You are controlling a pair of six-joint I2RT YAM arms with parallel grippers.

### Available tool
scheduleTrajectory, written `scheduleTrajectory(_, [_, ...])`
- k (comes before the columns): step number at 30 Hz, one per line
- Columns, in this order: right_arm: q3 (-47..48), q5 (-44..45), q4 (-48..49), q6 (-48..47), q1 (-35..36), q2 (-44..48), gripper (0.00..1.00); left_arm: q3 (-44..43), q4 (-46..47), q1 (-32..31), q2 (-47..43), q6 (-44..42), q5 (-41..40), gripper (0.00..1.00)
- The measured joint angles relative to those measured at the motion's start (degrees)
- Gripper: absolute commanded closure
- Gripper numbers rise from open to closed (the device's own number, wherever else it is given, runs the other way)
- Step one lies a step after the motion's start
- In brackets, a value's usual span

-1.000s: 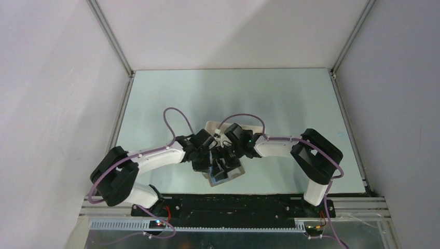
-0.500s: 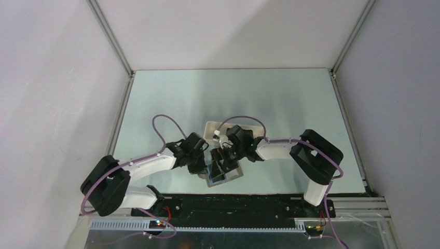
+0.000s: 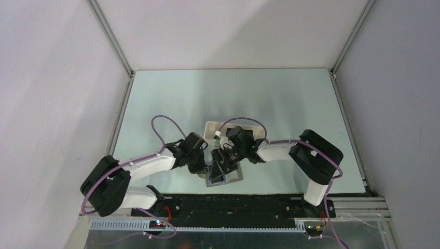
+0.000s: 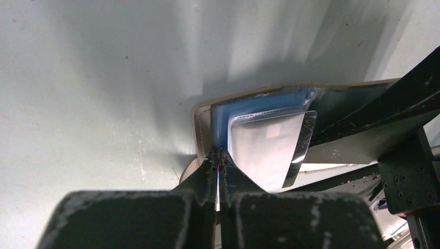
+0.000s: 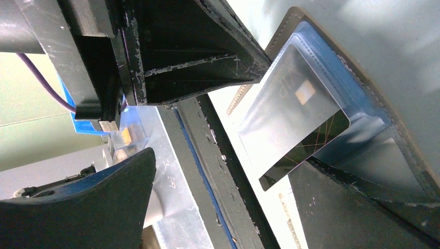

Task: Put the credit cards into the card holder
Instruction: Insert the credit card into the card holder.

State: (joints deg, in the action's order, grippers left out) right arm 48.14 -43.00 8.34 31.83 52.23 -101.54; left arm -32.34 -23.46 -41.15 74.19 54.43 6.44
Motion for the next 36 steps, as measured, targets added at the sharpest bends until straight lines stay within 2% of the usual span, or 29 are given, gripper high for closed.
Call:
scheduleTrajectory(9, [0.1,-0.5,0.6,3.7,-0.1,-0.8,0.00,0.9,1.5,0.4,-0.4,-0.3,0.8,1.00])
scheduleTrajectory(22, [0.9,2.1,-1.2,14.8,0.7,-1.1,0.00,3.1,4.0,0.6,-2.3,0.9,1.2,1.00])
scheduleTrajectory(36, [6.2,13.4,-22.9,3.4,3.9,3.0,0.00,3.9,8.0,0.7,-4.0,1.6,3.3,1.00])
